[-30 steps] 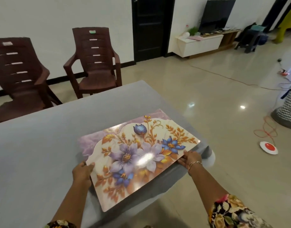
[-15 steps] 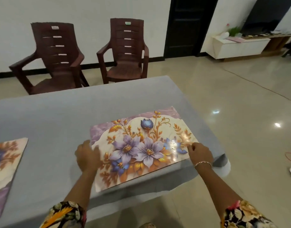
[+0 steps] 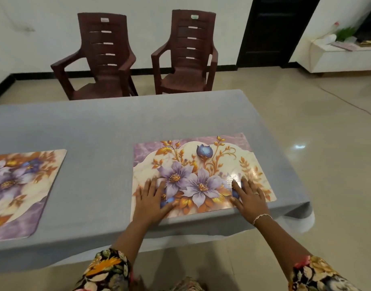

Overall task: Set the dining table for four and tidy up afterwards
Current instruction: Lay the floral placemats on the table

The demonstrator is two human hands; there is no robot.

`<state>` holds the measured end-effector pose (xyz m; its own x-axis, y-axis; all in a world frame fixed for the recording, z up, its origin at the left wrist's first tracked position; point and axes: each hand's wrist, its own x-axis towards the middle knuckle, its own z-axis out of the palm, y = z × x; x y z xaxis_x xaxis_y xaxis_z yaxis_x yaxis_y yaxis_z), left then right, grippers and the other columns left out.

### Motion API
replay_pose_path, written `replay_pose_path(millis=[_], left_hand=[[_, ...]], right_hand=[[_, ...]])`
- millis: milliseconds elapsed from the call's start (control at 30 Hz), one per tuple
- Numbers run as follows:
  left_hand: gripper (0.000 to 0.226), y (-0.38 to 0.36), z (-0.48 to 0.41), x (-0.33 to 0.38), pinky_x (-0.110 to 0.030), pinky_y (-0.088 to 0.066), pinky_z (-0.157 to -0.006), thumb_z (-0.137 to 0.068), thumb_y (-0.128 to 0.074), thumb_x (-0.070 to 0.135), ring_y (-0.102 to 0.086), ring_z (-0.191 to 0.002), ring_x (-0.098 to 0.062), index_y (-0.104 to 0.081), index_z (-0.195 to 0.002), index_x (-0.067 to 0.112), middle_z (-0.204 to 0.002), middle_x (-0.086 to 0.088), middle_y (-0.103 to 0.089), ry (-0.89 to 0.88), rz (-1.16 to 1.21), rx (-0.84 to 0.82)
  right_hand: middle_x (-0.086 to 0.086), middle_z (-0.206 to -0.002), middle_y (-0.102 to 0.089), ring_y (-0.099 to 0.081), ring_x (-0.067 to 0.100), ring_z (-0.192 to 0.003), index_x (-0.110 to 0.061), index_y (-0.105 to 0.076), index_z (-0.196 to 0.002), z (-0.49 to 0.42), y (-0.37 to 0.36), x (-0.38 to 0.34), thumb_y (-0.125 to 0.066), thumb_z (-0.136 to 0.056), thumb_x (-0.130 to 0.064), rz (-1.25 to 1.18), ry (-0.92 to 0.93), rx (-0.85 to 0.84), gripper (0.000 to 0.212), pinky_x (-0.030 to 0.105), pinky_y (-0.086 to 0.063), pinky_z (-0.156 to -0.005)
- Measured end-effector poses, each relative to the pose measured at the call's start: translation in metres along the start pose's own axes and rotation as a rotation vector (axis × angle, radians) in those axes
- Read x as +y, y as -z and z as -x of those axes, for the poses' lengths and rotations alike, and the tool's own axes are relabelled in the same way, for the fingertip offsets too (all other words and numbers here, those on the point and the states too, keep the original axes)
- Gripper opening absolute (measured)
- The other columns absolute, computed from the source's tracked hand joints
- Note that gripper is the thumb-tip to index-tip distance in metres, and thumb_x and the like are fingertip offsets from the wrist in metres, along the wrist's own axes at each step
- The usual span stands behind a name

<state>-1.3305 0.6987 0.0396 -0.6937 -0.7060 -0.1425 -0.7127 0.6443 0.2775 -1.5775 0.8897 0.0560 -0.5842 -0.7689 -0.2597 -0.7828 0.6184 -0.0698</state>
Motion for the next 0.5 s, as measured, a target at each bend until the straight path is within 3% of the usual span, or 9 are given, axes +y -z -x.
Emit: replay_pose_path(millis=[200, 333, 433, 500], left_hand=[[0.115, -0.007, 0.005, -0.025, -0.045, 0.008, -0.115, -0.059, 0.014, 0.091, 0.005, -0.146, -0.025, -0.004, -0.149, 0.022, -0.159, -0.004, 0.003, -0.022, 0.000, 0.049], [0.107, -0.009, 0.007, -0.031, -0.042, 0.010, -0.113, -0.065, 0.010, 0.089, 0.002, -0.146, -0.025, -0.006, -0.148, 0.024, -0.158, -0.005, -0.001, -0.046, 0.001, 0.082], [0.101, -0.012, 0.007, -0.034, -0.046, 0.002, -0.113, -0.073, 0.001, 0.086, -0.007, -0.145, -0.028, -0.020, -0.148, 0.021, -0.157, -0.007, -0.012, -0.062, 0.020, 0.103], [0.095, -0.013, 0.007, -0.034, -0.049, -0.005, -0.112, -0.078, -0.005, 0.082, -0.015, -0.143, -0.031, -0.028, -0.147, 0.020, -0.155, -0.009, -0.020, -0.061, 0.017, 0.091]], right_hand=[[0.008, -0.157, -0.006, -0.007, 0.031, -0.144, -0.026, -0.012, -0.148, 0.003, -0.006, -0.016, 0.043, -0.045, -0.075, -0.039, 0.008, 0.025, 0.126, 0.046, -0.012, -0.114], [0.015, -0.147, -0.034, -0.034, 0.040, -0.134, -0.020, -0.038, -0.141, 0.005, -0.008, -0.022, 0.022, -0.075, -0.072, -0.040, 0.012, 0.051, 0.103, 0.055, -0.031, -0.104], [0.011, -0.155, -0.013, -0.012, 0.034, -0.143, -0.025, -0.018, -0.147, 0.007, -0.014, -0.019, 0.035, -0.058, -0.076, -0.056, 0.034, 0.055, 0.116, 0.048, -0.014, -0.113], [0.011, -0.155, -0.011, -0.010, 0.034, -0.143, -0.024, -0.017, -0.147, 0.007, -0.014, -0.020, 0.037, -0.056, -0.076, -0.071, 0.029, 0.065, 0.118, 0.049, -0.013, -0.113]])
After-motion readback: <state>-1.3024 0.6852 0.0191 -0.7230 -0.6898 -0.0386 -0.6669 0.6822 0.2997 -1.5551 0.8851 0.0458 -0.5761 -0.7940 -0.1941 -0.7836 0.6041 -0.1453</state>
